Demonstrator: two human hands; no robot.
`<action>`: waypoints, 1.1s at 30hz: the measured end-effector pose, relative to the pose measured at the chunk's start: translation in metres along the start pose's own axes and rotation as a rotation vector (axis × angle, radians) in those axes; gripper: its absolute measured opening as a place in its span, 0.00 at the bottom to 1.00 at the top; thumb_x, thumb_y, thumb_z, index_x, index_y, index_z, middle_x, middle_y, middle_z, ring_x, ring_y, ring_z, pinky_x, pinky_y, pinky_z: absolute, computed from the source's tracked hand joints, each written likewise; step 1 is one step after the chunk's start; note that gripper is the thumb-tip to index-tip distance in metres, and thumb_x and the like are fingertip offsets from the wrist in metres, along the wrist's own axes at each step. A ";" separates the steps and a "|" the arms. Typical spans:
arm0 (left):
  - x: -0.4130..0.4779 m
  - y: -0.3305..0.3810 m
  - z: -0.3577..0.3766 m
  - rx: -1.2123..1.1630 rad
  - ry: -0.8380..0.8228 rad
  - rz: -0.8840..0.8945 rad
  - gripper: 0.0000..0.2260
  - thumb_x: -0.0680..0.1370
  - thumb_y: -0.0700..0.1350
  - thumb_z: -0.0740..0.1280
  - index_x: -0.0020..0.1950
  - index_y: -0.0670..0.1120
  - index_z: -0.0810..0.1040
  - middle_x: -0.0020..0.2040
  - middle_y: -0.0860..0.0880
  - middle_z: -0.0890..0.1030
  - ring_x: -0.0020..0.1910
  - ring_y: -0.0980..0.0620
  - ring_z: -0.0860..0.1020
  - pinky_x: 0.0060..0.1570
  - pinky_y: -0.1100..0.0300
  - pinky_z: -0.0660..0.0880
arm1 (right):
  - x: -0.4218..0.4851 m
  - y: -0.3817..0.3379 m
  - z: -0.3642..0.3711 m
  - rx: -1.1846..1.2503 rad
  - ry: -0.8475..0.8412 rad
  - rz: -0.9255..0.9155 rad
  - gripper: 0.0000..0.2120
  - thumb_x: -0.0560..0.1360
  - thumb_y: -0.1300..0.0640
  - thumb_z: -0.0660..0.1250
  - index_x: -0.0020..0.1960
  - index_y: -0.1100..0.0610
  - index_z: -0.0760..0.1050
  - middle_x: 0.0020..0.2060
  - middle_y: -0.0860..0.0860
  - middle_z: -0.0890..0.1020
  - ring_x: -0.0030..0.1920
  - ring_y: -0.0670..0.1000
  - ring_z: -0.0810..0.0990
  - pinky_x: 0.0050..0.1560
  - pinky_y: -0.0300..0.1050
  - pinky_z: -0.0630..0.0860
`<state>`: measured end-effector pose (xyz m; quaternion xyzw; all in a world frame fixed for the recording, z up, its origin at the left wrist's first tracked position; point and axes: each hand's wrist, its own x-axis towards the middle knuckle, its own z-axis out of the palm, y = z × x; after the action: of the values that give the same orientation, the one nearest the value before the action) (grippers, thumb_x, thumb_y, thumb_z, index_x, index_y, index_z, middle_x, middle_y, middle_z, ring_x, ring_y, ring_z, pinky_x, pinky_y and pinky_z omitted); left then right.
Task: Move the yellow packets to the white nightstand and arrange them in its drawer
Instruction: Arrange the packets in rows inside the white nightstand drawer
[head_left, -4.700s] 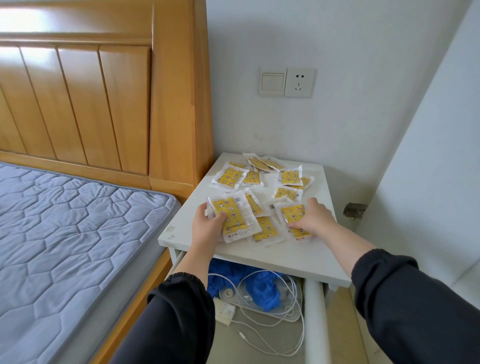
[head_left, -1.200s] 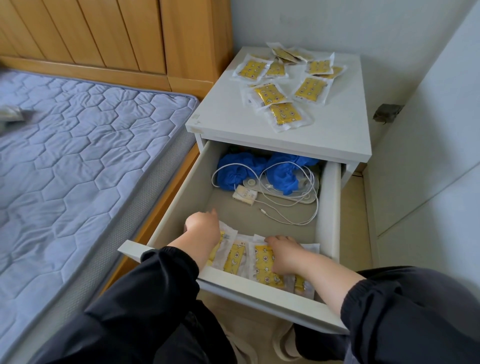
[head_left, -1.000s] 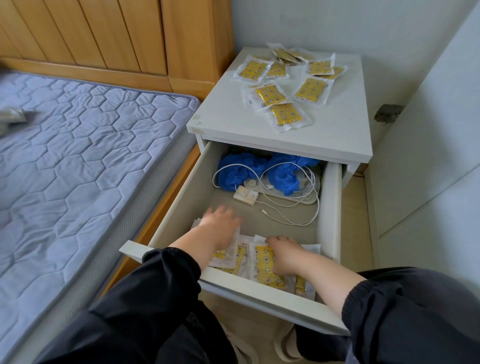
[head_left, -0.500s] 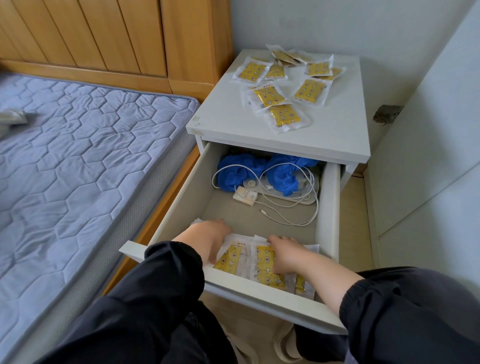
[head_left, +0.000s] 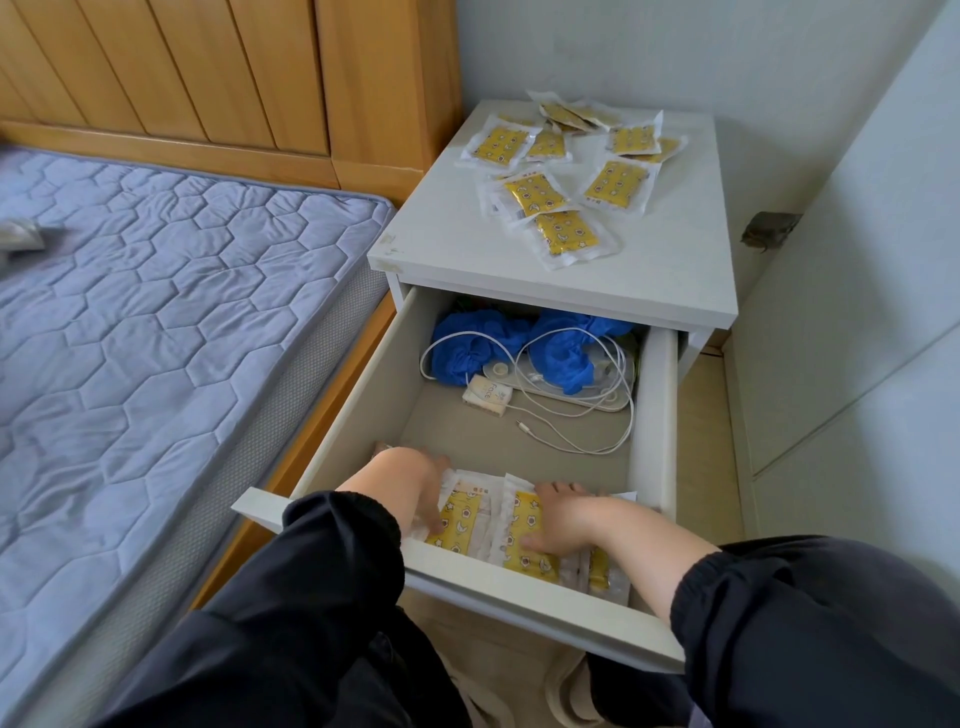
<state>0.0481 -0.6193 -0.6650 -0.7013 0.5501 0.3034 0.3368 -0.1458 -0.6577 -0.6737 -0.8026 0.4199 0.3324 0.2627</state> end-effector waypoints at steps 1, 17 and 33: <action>-0.001 0.000 0.000 0.008 0.032 0.029 0.45 0.69 0.58 0.74 0.78 0.53 0.51 0.77 0.47 0.58 0.75 0.41 0.57 0.71 0.37 0.57 | 0.001 -0.002 -0.001 0.031 0.009 0.007 0.40 0.76 0.38 0.58 0.78 0.55 0.44 0.77 0.55 0.52 0.76 0.57 0.52 0.73 0.60 0.53; 0.003 0.028 -0.002 -0.171 0.100 0.412 0.38 0.69 0.52 0.76 0.75 0.50 0.62 0.71 0.50 0.69 0.68 0.49 0.69 0.66 0.54 0.67 | 0.004 -0.003 0.000 0.037 0.073 -0.035 0.45 0.68 0.39 0.71 0.75 0.55 0.53 0.72 0.53 0.62 0.72 0.57 0.61 0.69 0.57 0.63; 0.000 0.021 -0.005 0.079 0.131 0.182 0.37 0.70 0.49 0.76 0.74 0.47 0.63 0.68 0.44 0.68 0.67 0.43 0.68 0.65 0.48 0.69 | 0.006 -0.007 -0.005 0.160 0.238 0.011 0.35 0.77 0.39 0.58 0.76 0.56 0.54 0.74 0.55 0.61 0.73 0.58 0.59 0.71 0.56 0.61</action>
<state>0.0279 -0.6268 -0.6649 -0.6529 0.6438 0.2643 0.2988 -0.1359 -0.6603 -0.6737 -0.8104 0.4776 0.2018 0.2727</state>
